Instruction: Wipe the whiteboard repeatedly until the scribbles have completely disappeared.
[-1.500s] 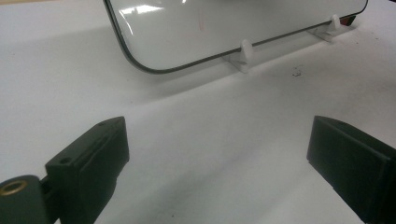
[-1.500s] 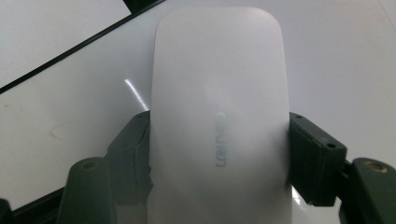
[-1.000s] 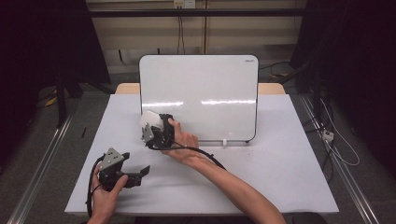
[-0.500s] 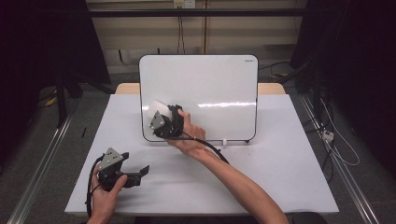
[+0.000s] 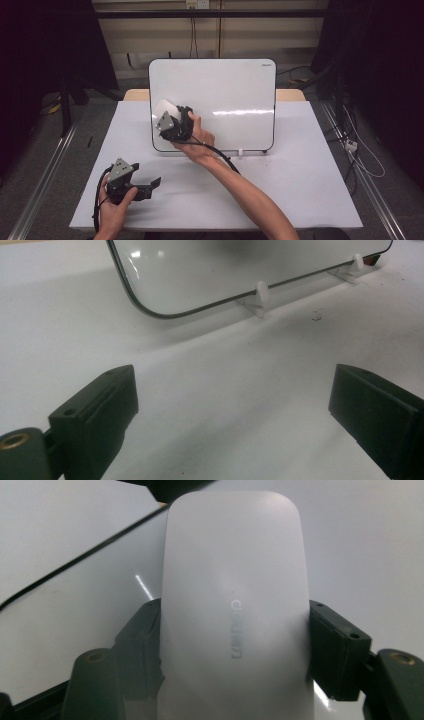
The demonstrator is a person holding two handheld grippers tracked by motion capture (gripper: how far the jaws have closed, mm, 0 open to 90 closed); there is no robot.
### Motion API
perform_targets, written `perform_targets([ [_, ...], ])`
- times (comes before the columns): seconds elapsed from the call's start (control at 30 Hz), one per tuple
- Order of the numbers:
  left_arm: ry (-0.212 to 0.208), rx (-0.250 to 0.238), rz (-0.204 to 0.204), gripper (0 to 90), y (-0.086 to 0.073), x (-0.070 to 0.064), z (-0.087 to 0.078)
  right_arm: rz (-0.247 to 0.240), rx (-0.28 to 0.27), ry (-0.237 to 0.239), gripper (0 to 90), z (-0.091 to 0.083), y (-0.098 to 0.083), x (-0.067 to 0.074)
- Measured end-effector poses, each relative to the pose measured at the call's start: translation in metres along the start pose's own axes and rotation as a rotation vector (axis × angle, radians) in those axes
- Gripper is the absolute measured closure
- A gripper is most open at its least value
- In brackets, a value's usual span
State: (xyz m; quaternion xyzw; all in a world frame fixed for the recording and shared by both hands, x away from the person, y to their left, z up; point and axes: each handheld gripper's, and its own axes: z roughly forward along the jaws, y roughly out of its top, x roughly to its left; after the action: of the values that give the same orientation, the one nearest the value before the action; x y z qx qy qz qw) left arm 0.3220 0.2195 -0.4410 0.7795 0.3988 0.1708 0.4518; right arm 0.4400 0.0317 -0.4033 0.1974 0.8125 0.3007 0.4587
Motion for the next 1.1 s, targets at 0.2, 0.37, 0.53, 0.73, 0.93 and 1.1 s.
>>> perform_targets([
  [0.2,0.003,-0.001,-0.014,5.5,-0.001,0.001,0.001,-0.025,0.003,0.024,31.6,-0.004,-0.006,0.032],
  [0.37,-0.003,-0.001,-0.006,5.5,-0.001,0.001,0.001,-0.014,0.0,0.02,31.6,-0.006,-0.008,0.036],
  [0.53,0.001,0.003,-0.008,5.5,-0.001,0.0,0.001,-0.026,0.007,0.035,31.6,-0.009,-0.014,0.046],
  [0.73,0.004,0.004,-0.006,5.5,-0.001,0.001,0.001,-0.032,0.011,0.042,31.5,-0.011,-0.016,0.047],
  [0.93,0.002,-0.001,-0.01,5.5,-0.002,0.001,0.001,0.0,0.007,0.036,31.6,-0.009,-0.014,0.032],
  [1.1,-0.001,-0.006,-0.012,5.5,-0.001,0.002,0.0,0.064,0.013,0.002,31.6,-0.006,-0.008,-0.003],
])
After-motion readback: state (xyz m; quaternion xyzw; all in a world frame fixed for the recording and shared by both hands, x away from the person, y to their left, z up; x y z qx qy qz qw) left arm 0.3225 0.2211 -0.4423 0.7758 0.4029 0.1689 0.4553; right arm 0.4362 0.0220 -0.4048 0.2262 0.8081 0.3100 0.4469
